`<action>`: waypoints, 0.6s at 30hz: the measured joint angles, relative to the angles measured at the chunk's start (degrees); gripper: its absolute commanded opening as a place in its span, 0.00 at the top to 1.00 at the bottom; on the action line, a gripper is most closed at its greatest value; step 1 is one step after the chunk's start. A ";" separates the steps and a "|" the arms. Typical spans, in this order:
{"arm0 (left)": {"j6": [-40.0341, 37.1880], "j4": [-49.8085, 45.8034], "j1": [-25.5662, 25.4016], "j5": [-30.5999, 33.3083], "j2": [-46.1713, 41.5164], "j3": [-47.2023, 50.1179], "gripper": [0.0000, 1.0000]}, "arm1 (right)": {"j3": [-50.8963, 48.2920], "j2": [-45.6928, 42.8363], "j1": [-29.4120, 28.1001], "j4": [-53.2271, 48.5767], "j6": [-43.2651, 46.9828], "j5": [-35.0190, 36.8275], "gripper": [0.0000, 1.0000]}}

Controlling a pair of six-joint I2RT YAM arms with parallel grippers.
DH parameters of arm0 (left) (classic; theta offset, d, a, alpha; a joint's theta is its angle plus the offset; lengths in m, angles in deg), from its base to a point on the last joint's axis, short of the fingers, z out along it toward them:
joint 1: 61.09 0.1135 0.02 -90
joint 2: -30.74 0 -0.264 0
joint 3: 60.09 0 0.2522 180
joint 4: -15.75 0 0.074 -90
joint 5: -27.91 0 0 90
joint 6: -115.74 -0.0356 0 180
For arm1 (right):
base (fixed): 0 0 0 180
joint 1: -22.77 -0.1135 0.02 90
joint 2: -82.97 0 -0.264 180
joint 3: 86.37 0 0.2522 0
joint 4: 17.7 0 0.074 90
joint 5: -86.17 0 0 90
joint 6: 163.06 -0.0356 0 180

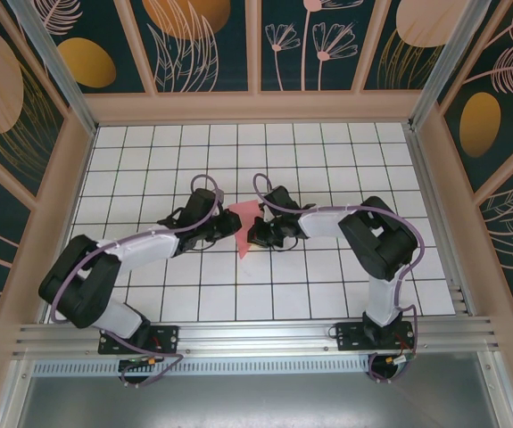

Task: Fold a paper plane with a square sheet of paper (pick it up from the middle)
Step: Third fold the triangle at the center of the table.

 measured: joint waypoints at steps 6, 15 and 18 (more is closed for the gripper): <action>1.92 0.33 -3.52 -1.68 0.11 3.06 0.97 | -0.79 -0.04 -0.09 1.81 -2.73 -0.13 0.97; 3.82 0.55 -4.46 -1.90 4.68 4.35 1.00 | -0.96 -0.04 -0.22 2.43 -3.58 -0.17 0.97; 4.24 0.83 -4.50 -1.90 5.90 4.37 1.00 | -1.07 -0.04 -0.22 2.62 -3.56 -0.20 0.97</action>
